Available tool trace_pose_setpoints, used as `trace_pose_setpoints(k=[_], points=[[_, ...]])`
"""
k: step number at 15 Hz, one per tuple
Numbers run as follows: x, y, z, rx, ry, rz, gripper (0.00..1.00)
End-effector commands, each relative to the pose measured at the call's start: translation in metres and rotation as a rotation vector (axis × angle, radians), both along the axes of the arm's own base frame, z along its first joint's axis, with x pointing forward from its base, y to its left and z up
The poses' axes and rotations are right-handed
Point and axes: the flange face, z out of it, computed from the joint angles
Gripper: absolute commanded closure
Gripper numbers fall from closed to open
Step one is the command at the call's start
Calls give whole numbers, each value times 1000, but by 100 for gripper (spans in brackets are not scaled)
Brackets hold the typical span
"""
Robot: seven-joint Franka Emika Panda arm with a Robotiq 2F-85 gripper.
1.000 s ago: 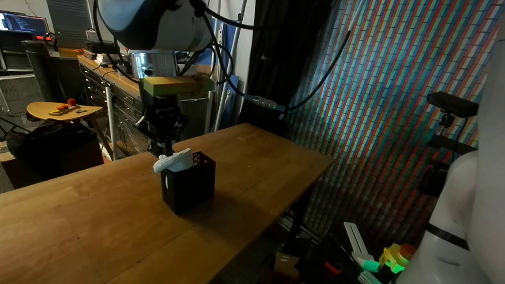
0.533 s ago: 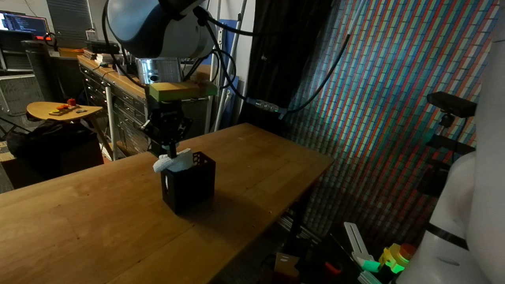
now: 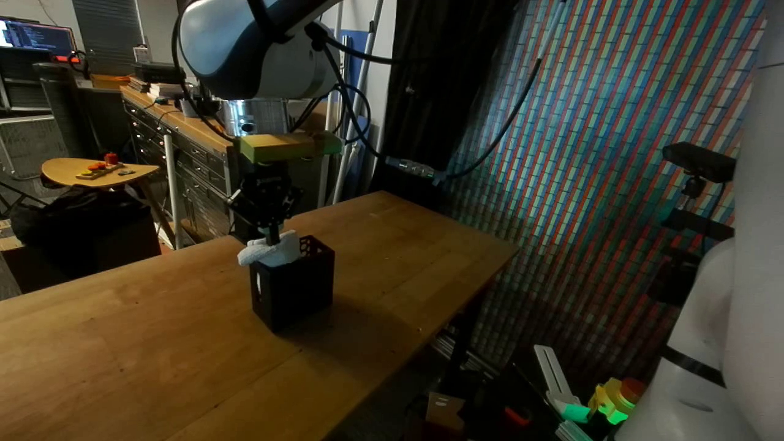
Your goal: Pick up the towel from the table and put it in the small black basket.
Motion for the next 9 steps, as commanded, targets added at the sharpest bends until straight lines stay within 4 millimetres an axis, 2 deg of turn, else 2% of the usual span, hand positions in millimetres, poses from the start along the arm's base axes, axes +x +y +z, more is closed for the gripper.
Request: trace_pose_setpoints(k=[1,9], points=[[3,-7,-2,15,-16,-4,100],[3,-22,-17,18,9,-32,100]])
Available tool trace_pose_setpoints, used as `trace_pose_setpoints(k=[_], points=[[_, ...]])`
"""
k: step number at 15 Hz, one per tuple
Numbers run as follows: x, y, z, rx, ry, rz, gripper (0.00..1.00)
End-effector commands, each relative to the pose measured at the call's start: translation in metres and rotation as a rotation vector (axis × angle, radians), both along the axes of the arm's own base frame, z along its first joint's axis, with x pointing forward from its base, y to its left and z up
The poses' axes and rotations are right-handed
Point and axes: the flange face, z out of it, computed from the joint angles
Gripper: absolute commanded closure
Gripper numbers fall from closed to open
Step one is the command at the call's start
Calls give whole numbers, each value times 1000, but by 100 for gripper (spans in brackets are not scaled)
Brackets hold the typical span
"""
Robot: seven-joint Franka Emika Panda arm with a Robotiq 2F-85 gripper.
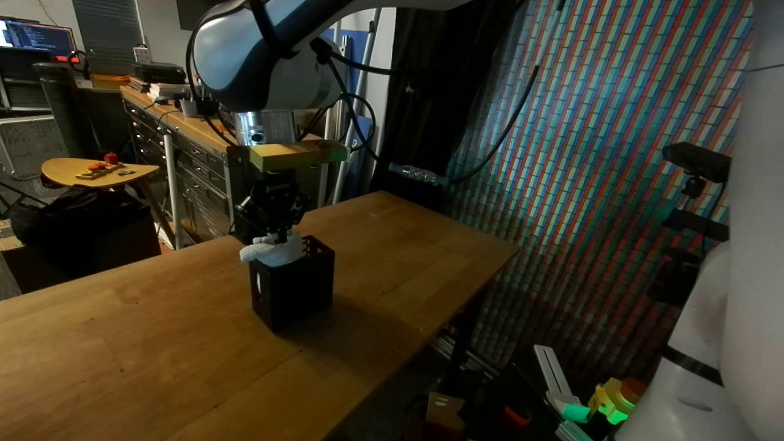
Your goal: Pick up the towel from the table and put it in the small black basket.
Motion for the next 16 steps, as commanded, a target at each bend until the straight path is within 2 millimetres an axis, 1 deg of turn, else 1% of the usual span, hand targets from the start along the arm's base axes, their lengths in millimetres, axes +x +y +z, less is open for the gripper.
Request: trace_pose_setpoints(k=[1,9,16], points=[[0,-8,-2,23,-6,-9,100],[-2,-14,-17,41,19,-36,100],[6,-17,-22,33,22,-30,100]])
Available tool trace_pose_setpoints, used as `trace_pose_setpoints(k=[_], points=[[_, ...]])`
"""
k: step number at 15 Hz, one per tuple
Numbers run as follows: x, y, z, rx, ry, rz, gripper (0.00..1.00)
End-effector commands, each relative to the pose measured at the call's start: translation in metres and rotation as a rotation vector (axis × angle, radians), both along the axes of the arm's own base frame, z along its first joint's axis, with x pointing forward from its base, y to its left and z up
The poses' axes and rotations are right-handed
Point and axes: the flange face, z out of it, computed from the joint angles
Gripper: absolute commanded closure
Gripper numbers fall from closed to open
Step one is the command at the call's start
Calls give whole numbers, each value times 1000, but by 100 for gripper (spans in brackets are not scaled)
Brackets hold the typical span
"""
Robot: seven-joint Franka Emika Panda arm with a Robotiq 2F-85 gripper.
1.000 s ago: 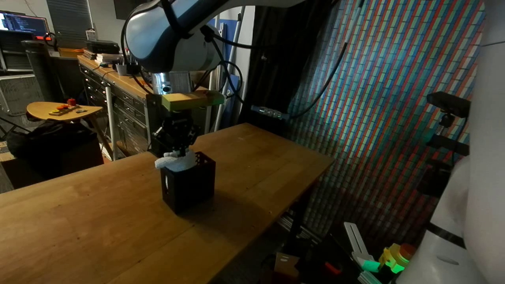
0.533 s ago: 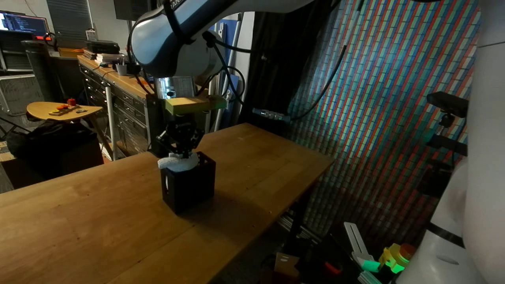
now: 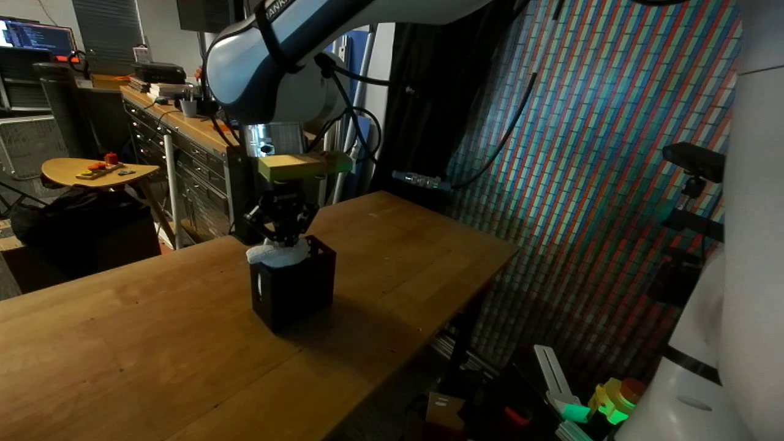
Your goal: Pick up the towel from the table and put it in the small black basket.
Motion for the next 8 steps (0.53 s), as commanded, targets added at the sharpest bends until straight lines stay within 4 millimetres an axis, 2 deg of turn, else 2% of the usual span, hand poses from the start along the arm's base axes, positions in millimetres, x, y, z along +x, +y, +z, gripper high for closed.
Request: trace_pose_setpoints(k=[1,8], points=[[8,-3,-5,13,-5,12,100],[30,-19,-19,-4,-19,21,100]])
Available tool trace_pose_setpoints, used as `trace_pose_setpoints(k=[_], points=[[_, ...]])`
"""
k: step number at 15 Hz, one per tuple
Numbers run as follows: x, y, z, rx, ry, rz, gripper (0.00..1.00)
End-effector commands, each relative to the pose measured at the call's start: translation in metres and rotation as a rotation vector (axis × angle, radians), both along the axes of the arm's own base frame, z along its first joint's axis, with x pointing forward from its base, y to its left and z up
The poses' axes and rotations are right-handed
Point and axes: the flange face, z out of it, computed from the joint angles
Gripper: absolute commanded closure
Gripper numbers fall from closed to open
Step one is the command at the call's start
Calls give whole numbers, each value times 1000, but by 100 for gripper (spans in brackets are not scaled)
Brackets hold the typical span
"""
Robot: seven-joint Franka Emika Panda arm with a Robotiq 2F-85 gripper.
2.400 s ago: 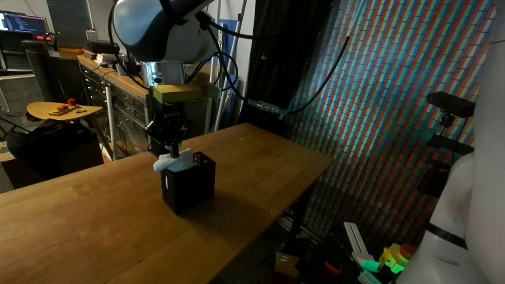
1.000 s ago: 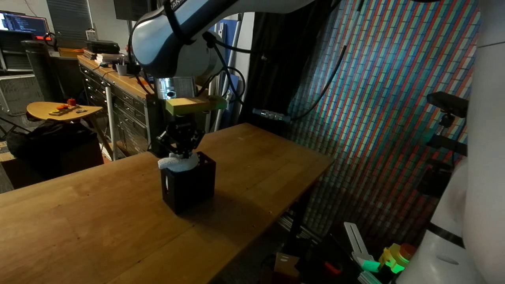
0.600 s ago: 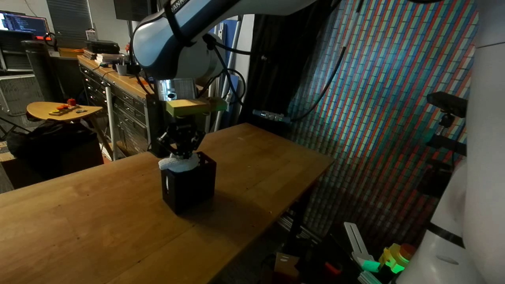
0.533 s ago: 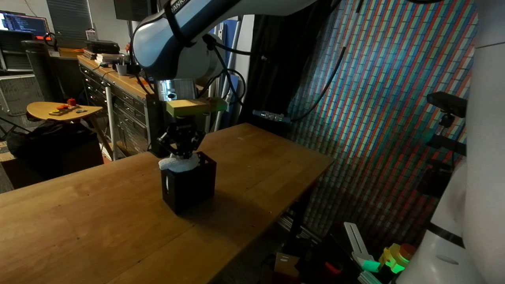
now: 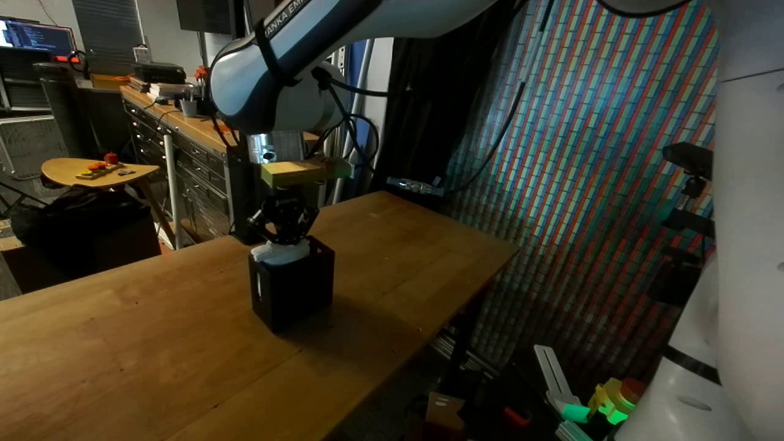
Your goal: Pick up the towel from the table and put it in the small black basket.
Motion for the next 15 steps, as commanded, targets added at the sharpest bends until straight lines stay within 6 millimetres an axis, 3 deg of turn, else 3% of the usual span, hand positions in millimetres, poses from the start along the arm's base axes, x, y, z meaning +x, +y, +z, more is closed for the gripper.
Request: trace_pose_setpoints(k=[1,10,15], points=[[20,-9,-8,4,-18,21,100],[26,-8,-56,79,34,27,100],[25,-7,-64,100,51,24,100]])
